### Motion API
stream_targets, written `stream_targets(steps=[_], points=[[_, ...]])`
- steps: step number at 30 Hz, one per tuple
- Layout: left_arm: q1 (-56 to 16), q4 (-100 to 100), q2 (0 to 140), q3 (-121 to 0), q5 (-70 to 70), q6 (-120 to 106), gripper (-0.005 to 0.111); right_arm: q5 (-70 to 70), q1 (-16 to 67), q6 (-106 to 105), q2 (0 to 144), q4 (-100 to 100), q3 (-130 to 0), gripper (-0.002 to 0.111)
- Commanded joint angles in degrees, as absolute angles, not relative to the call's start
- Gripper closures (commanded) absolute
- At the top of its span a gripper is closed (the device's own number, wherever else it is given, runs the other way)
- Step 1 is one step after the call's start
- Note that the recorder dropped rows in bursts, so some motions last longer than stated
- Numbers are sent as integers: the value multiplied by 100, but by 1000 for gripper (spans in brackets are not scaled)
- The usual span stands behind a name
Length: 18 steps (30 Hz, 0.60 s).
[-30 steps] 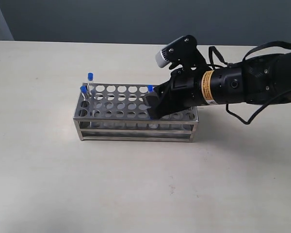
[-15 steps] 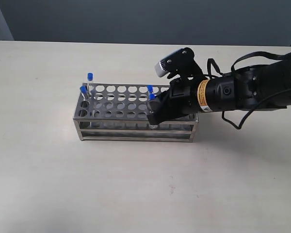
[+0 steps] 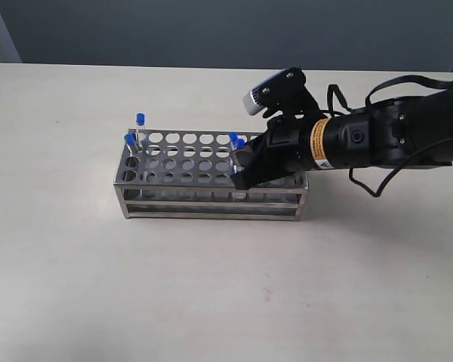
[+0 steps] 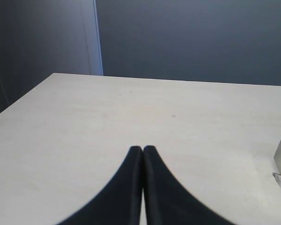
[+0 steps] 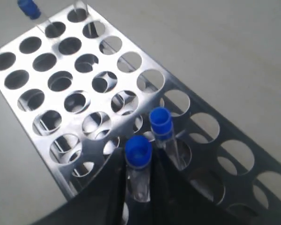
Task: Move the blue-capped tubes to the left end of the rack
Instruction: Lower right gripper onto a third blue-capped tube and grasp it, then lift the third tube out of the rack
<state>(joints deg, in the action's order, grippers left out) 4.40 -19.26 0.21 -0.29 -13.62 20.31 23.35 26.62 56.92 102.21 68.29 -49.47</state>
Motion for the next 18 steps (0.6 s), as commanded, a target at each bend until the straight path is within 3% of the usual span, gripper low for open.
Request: stream_targets(steps=[1,18], points=[[387,-1912,0,-10,-1378,2037,106,2580,2676,5693,9833,6901,-4938,109],[387,-1912,0,-10,-1378,2037,106,2751,2676,5733,9351,6877,-4938,109]])
